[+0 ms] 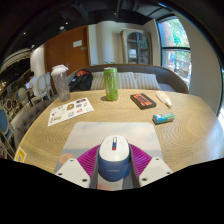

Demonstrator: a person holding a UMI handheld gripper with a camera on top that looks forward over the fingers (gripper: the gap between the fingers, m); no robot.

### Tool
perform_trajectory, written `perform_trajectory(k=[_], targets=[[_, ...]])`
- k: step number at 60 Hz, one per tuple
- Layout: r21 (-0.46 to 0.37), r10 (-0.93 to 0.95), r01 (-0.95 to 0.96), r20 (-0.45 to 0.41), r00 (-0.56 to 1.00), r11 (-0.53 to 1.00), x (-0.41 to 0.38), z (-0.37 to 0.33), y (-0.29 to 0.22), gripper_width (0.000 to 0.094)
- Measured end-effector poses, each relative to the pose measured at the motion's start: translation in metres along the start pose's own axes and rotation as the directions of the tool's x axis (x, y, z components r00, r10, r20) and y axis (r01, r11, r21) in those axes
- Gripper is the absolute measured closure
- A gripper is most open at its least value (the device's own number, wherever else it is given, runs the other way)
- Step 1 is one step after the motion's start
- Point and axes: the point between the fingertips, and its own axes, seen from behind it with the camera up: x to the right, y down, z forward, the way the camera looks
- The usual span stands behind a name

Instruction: Arrange mouse

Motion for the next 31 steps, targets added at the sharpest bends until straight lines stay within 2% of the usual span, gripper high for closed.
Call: perform_trajectory(k=[6, 11, 14, 19, 24, 31], targets=[[-0.058, -0.022, 0.021, -0.022, 1.000, 0.998, 0.001, -0.003, 0.004, 0.0379], [-0.075, -0.016, 0.010, -0.076, 0.997, 0.997, 0.005, -0.019, -0.004, 0.0169], [-0.068, -0.002, -0.005, -0.096, 0.995, 0.998, 0.002, -0.035, -0.015, 0.0093], [-0.081, 0.053, -0.066, -0.160, 0.986, 0.994, -0.001, -0.070, -0.022, 0.0091], [-0.058, 0.076, -0.092, -0.227, 0.971, 0.994, -0.010, -0.108, -0.026, 0.0095], [-0.057, 0.101, -0.124, -0.307, 0.946, 0.991, -0.032, -0.158, -0.012, 0.0095]])
